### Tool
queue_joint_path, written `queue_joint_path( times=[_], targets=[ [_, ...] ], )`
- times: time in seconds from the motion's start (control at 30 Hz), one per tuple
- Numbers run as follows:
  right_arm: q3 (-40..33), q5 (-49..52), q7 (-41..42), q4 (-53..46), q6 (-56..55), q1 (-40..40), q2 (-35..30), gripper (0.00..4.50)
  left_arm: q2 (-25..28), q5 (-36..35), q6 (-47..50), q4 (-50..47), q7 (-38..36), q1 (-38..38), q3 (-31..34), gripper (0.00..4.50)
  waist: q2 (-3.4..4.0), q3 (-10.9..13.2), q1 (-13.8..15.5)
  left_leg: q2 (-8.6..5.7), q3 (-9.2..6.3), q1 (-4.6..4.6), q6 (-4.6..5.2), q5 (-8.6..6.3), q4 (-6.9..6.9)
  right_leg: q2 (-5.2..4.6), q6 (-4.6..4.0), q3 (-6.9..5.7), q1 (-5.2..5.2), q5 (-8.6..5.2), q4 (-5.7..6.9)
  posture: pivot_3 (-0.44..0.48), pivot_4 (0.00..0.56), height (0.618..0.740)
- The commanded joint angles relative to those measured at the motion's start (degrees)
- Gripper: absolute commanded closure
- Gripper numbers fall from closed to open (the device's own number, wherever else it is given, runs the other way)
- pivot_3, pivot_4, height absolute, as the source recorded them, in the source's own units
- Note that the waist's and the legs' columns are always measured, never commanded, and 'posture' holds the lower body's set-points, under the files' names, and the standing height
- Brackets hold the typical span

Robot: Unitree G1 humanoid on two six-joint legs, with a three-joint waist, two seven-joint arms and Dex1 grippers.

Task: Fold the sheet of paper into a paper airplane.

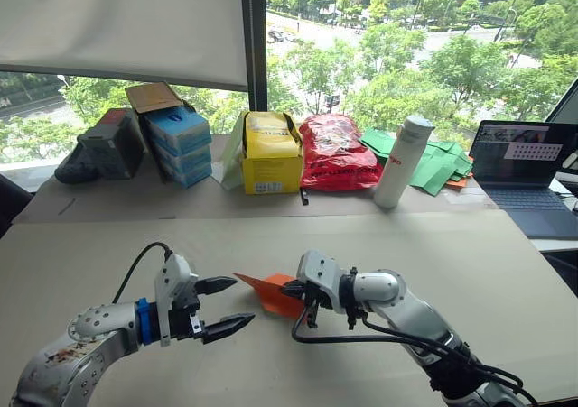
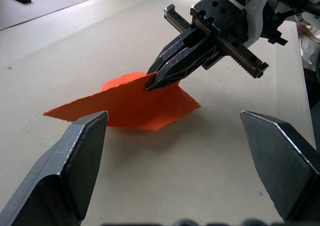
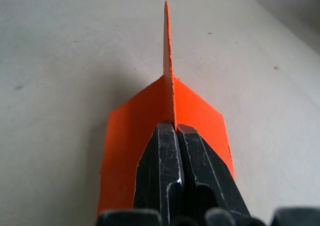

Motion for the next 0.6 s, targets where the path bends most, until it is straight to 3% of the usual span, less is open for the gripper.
queue_joint_path(
  times=[0.03, 0.13, 0.23, 0.5, 0.6],
  targets=[
    [-8.84, 3.13, -3.47, -3.17, 4.31, -0.94, -0.34, 4.45, -0.61, -1.75, 0.45, -2.55, 0.90, -1.58, -0.10, 0.00, 0.00, 0.00, 0.01, 0.00, 0.00, 0.00, 0.00, 0.00, 0.00, -0.01, 0.00, 0.00, 0.00, 0.00, 0.00, 0.000, 0.150, 0.740],
    [-22.68, 1.74, -12.92, -0.04, 11.23, -2.72, -3.03, 4.45, -2.76, -0.25, -0.34, -2.86, 4.15, -5.76, -1.80, 0.00, 0.05, 0.03, 0.51, -0.03, -0.03, -0.06, 0.01, 0.00, 0.04, -0.07, 0.00, 0.01, 0.01, 0.01, 0.01, 0.000, 0.150, 0.740],
    [-29.48, -0.34, -21.22, 0.28, 17.32, -2.54, -2.99, 4.45, -5.15, 0.72, -0.80, -3.53, 6.84, -9.58, -3.67, 0.00, 0.04, 0.02, 0.65, -0.08, -0.02, -0.10, 0.01, 0.00, 0.08, -0.10, 0.03, 0.00, 0.00, 0.04, 0.01, 0.000, 0.150, 0.740],
    [-33.09, -1.95, -31.59, -3.73, 28.36, -0.39, 1.25, 4.45, -5.85, 1.34, -1.14, -5.26, 7.24, -10.49, -6.94, 0.00, 0.11, 0.03, -1.21, 0.03, 0.17, 0.03, -0.20, 0.15, -0.20, 0.26, -0.03, 0.60, -0.08, 0.00, 0.02, 0.000, 0.150, 0.740],
    [-31.87, -2.37, -32.26, -4.33, 29.71, 1.39, 0.71, 4.45, -5.47, 1.69, -1.69, -5.08, 6.64, -9.74, -7.25, 0.00, 0.11, 0.03, -1.17, 0.01, 0.18, 0.05, 0.24, -0.10, -0.17, 0.27, -0.01, 0.62, -0.06, 0.01, 0.04, 0.000, 0.150, 0.740]
  ],
)
